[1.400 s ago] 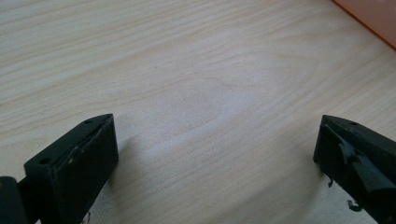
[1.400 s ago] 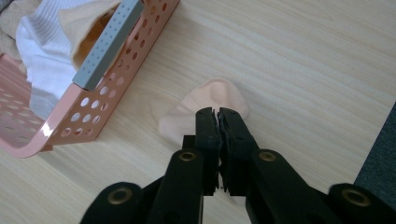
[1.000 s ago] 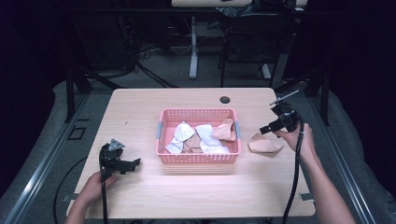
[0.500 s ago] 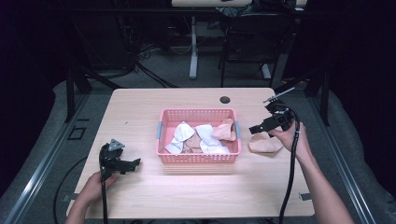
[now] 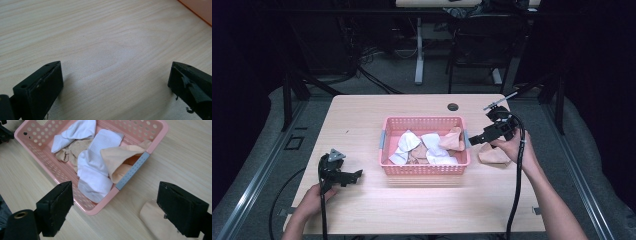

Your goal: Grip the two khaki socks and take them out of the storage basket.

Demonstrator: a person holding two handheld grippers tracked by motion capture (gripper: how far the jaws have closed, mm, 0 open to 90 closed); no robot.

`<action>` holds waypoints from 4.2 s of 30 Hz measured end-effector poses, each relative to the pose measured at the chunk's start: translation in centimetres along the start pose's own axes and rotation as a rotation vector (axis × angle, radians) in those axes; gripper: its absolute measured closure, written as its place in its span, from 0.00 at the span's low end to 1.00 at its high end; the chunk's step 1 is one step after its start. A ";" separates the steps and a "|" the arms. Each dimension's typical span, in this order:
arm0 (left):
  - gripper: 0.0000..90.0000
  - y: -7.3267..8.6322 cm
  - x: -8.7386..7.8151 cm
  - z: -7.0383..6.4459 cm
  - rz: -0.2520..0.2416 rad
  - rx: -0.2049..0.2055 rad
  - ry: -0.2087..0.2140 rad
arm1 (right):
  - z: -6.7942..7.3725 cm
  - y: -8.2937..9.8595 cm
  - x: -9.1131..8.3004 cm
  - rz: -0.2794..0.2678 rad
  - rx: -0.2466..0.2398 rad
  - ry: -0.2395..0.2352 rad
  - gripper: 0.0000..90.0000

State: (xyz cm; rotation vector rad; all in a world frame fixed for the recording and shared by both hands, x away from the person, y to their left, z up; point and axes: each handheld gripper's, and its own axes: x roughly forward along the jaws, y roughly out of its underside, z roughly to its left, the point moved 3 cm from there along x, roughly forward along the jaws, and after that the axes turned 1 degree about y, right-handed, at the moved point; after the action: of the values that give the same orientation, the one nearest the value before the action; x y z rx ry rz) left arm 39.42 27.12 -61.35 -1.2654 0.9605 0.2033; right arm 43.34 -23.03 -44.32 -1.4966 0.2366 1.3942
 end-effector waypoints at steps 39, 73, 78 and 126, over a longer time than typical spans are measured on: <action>0.00 0.0 0.0 0.0 0.000 0.000 0.000 | 3.9 -2.4 8.3 0.172 0.004 -0.089 0.16; 0.00 0.0 0.0 0.0 0.000 -0.002 -0.001 | 2.6 -2.5 12.9 0.267 0.028 0.052 0.22; 0.00 0.0 0.0 0.0 0.000 -0.002 -0.001 | 2.8 -2.9 14.0 0.263 0.002 0.115 0.36; 0.00 0.0 0.0 0.0 0.000 -0.002 -0.001 | 4.2 -4.6 11.8 0.154 -0.087 0.093 0.96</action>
State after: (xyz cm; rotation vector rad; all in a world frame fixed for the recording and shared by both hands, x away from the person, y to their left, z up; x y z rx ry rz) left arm 39.41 27.11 -61.36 -1.2671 0.9598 0.2044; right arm 47.68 -12.18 -50.75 -1.6460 0.3592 1.4738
